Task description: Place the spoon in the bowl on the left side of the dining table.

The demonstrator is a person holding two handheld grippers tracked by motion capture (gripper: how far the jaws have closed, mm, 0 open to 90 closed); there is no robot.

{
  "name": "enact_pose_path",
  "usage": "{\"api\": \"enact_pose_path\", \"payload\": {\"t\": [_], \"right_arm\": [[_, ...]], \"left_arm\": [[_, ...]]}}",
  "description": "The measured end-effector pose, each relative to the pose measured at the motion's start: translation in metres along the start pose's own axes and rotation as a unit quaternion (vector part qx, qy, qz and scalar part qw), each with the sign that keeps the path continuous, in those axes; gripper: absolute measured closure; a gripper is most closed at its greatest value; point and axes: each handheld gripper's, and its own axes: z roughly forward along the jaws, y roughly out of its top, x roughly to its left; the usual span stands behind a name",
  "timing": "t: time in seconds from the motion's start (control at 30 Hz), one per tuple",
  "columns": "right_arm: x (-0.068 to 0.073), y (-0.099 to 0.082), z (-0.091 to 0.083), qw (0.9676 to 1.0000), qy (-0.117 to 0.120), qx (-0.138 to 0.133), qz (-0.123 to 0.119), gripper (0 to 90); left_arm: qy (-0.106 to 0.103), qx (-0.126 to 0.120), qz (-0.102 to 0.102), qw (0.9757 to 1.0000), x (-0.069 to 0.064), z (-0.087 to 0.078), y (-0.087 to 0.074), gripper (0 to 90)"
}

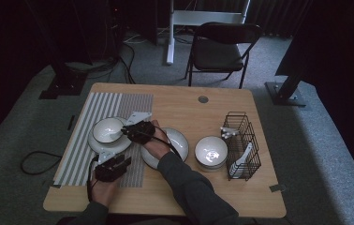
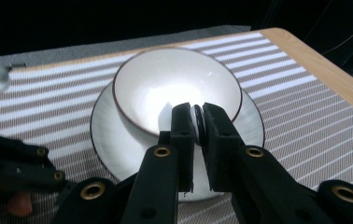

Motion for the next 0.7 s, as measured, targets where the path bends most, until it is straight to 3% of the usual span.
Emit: {"api": "enact_pose_path", "payload": {"t": [0.47, 0.7], "right_arm": [[0.005, -0.014, -0.001, 0.9997, 0.008, 0.023, 0.008, 72.6], [0.007, -0.015, -0.013, 0.9995, 0.012, 0.025, 0.014, 67.5]], "left_arm": [[0.0, 0.001, 0.0, 1.0, 0.0, 0.0, 0.0, 62.9], [0.0, 0.001, -0.001, 1.0, 0.0, 0.0, 0.0, 62.9]]}}
